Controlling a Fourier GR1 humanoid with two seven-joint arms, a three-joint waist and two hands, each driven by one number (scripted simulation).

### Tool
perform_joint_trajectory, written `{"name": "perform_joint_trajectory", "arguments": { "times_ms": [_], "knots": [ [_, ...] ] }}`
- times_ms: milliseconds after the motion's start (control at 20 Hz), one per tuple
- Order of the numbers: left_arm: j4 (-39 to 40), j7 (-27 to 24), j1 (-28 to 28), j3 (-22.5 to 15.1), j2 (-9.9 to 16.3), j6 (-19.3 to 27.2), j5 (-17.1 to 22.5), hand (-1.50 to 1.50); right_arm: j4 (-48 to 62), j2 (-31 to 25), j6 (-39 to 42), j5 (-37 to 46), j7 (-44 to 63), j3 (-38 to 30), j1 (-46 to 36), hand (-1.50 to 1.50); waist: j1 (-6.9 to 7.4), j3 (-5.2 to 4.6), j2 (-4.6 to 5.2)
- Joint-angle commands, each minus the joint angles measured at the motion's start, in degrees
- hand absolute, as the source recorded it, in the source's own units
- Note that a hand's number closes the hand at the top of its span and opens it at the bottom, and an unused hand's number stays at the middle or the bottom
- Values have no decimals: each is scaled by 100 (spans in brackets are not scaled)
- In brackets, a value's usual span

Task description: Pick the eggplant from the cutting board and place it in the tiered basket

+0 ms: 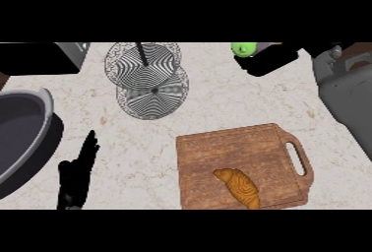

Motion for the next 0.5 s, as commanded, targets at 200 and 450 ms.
{"name": "perform_joint_trajectory", "arguments": {
  "times_ms": [200, 450],
  "knots": [
    [124, 225, -362, -8, -210, -71, -196, 0, -492, 452, 287, 345, 1215, -417, -576, 150, 194, -5, 76],
    [-49, 30, -48, 80, -95, -272, -180, 0, 853, 823, 487, 584, 1052, -697, -1379, 150, 297, -7, 97]
  ]
}}
